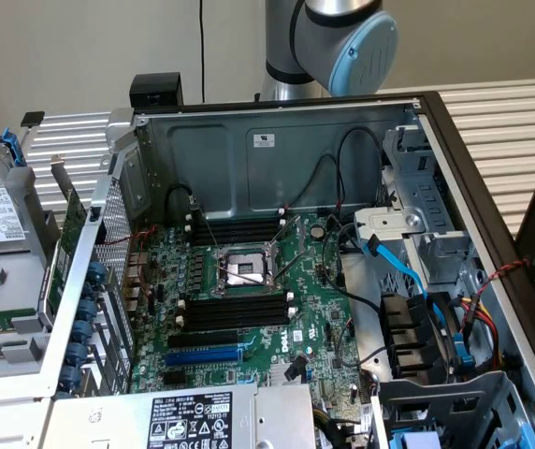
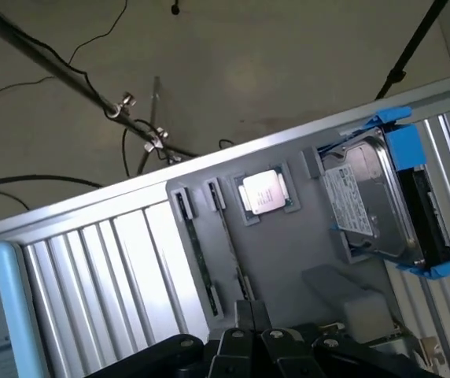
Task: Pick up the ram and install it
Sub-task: 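Pick up the ram and move it above insertion slot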
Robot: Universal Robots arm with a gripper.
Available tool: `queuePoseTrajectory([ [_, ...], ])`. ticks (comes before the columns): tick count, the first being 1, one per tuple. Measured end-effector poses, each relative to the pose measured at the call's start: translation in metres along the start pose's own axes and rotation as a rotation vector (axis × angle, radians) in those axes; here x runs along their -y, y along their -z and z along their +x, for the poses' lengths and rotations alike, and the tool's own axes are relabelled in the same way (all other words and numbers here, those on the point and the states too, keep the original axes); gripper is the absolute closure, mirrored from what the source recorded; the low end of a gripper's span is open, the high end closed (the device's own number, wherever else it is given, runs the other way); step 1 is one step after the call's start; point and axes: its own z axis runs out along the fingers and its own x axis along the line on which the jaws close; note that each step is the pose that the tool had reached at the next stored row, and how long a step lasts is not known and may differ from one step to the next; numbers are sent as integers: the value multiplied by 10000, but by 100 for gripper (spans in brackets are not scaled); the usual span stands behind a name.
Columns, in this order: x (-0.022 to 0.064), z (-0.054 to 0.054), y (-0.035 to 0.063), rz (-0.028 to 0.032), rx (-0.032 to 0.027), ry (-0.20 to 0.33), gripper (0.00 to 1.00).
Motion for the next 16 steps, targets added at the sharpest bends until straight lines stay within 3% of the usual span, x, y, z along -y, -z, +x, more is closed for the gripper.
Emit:
queuePoseTrajectory([
  [7,1,0,-12,246,11,985,89],
  [16,-52,16,-44,282,4,1575,89],
])
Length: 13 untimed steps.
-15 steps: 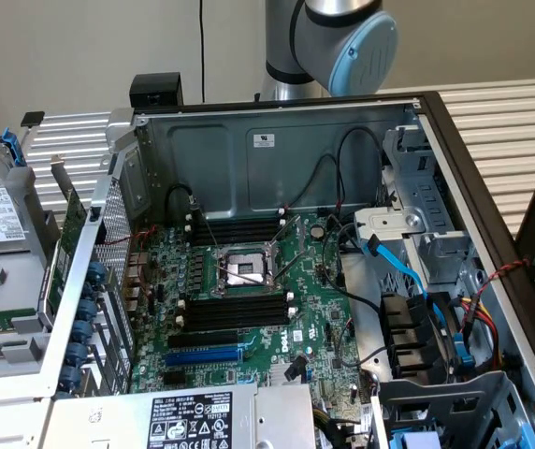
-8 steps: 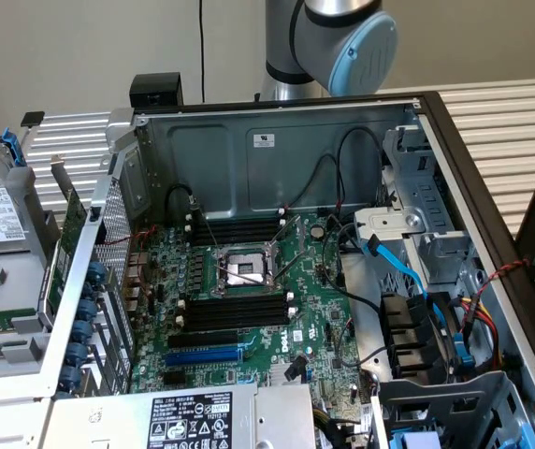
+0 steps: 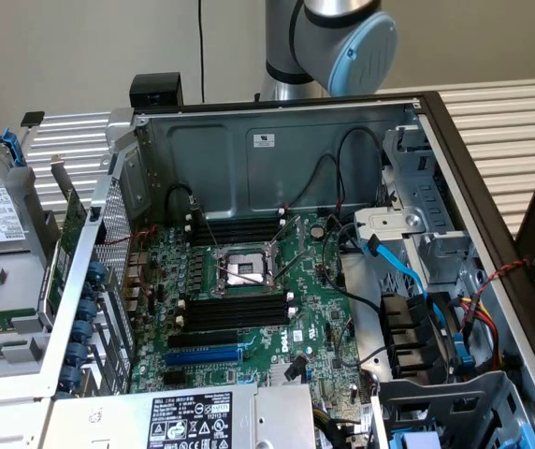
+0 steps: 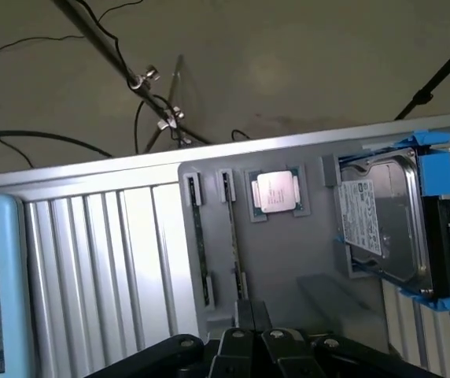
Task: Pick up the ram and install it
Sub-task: 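Pick up the ram and move it above insertion slot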
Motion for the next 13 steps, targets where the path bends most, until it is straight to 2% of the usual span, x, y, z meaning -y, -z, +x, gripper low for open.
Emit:
queuePoseTrajectory([
  [2,-8,2,-18,28,3,121,89],
  [3,-10,3,-28,42,5,194,83],
  [4,-10,3,-39,51,5,274,83],
  [6,-11,4,-62,58,4,427,70],
  [7,-11,5,-74,60,4,500,70],
  [8,-11,7,-86,59,3,572,64],
  [13,-11,14,-160,57,1,961,64],
])
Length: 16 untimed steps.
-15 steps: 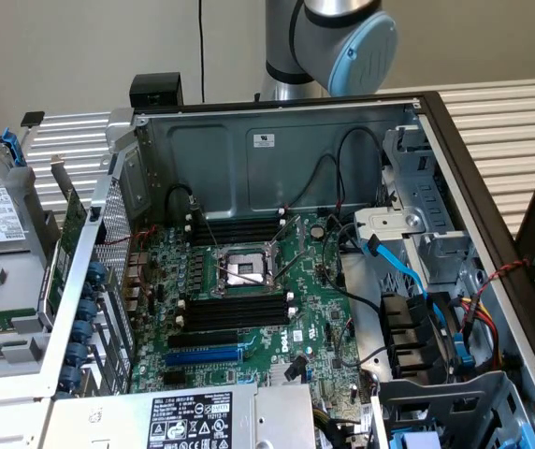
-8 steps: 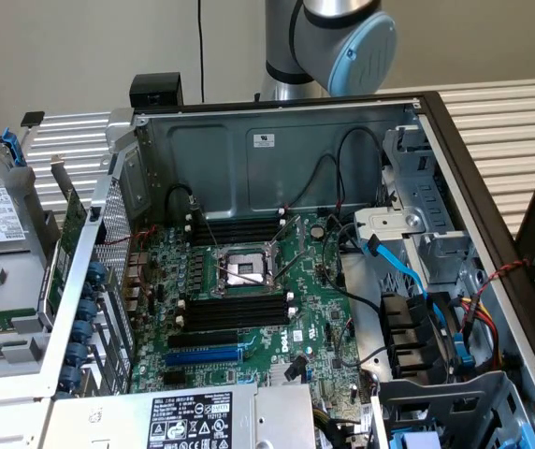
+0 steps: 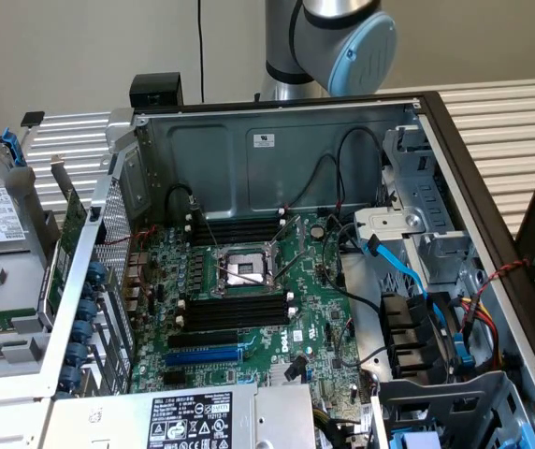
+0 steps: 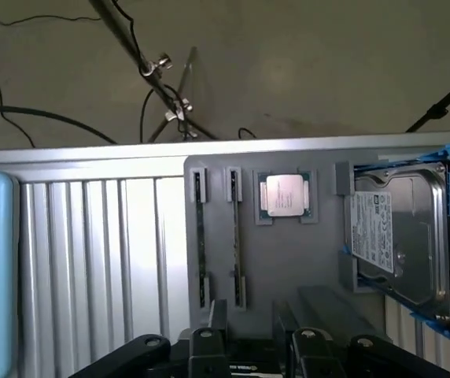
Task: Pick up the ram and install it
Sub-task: 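Pick up the ram and move it above insertion slot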
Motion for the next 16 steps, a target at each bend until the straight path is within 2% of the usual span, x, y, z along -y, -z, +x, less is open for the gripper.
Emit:
queuePoseTrajectory([
  [4,1,20,-72,0,0,272,64],
  [12,10,199,-209,-3,2,499,64],
  [16,9,211,-282,-5,0,614,64],
])
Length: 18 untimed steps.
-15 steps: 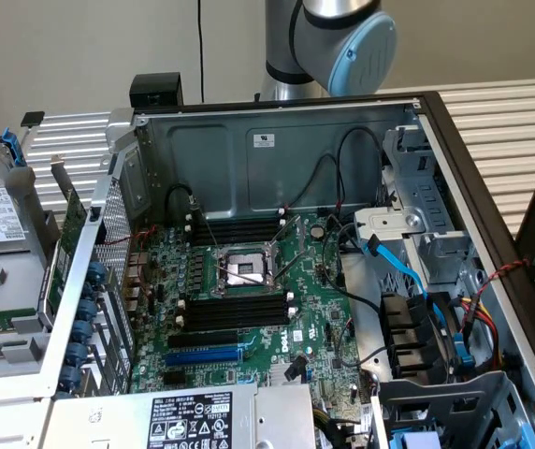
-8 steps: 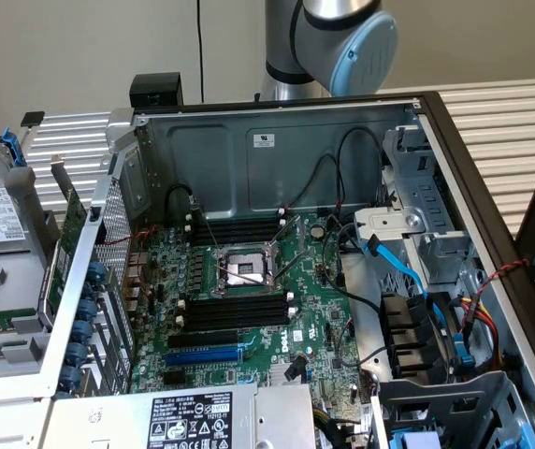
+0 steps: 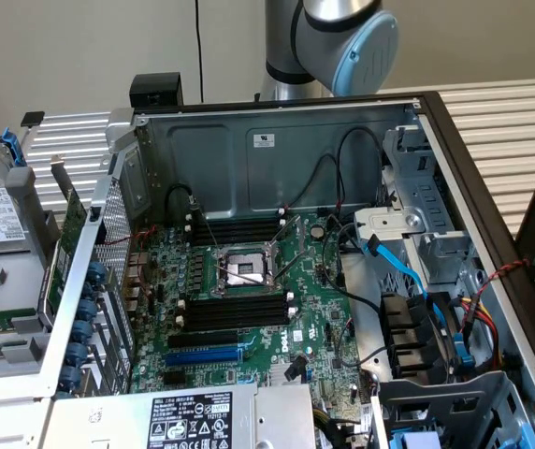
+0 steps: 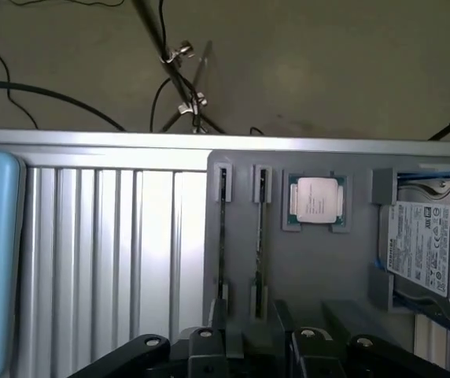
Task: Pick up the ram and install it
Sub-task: 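Pick up the ram and move it above insertion slot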
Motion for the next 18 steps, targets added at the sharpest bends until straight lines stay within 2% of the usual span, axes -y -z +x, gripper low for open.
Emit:
queuePoseTrajectory([
  [4,1,2,-60,12,-45,71,64],
  [7,1,1,-91,80,-92,94,64],
  [9,1,1,-108,166,-139,101,64],
  [10,1,-2,-125,176,-143,107,64],
  [18,-1,-5,-270,177,-154,146,64],
])
